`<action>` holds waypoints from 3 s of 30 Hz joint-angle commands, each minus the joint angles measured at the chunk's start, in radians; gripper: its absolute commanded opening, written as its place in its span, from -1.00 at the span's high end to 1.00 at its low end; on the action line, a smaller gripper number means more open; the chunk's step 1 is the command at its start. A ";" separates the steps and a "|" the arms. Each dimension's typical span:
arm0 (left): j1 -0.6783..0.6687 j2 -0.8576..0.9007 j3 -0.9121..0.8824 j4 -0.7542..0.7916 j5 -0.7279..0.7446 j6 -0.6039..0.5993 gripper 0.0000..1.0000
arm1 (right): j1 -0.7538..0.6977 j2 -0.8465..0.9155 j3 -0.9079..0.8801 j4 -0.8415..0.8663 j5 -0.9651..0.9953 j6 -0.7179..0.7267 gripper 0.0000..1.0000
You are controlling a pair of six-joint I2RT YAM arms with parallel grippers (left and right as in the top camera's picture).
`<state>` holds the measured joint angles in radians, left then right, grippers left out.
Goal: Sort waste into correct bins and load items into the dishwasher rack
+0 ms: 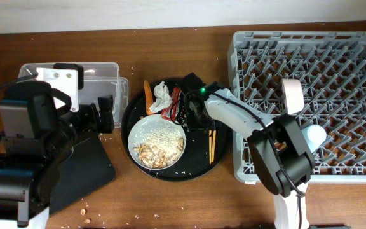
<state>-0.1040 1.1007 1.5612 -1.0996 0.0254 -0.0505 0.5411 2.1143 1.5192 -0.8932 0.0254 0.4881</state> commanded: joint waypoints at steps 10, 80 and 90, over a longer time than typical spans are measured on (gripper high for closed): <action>0.004 -0.010 -0.003 0.002 -0.007 -0.013 -0.99 | -0.131 -0.026 0.014 -0.060 -0.024 0.030 0.49; 0.004 -0.010 -0.003 0.002 -0.007 -0.013 -0.98 | -0.479 -1.773 -0.772 0.168 0.155 -0.327 -0.97; 0.004 -0.010 -0.003 0.002 -0.007 -0.013 -0.98 | -0.542 -2.111 -1.513 0.830 -0.066 -0.327 -0.96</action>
<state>-0.1040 1.0977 1.5597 -1.0988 0.0250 -0.0505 0.0051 0.0135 0.0654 -0.1585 -0.0254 0.1600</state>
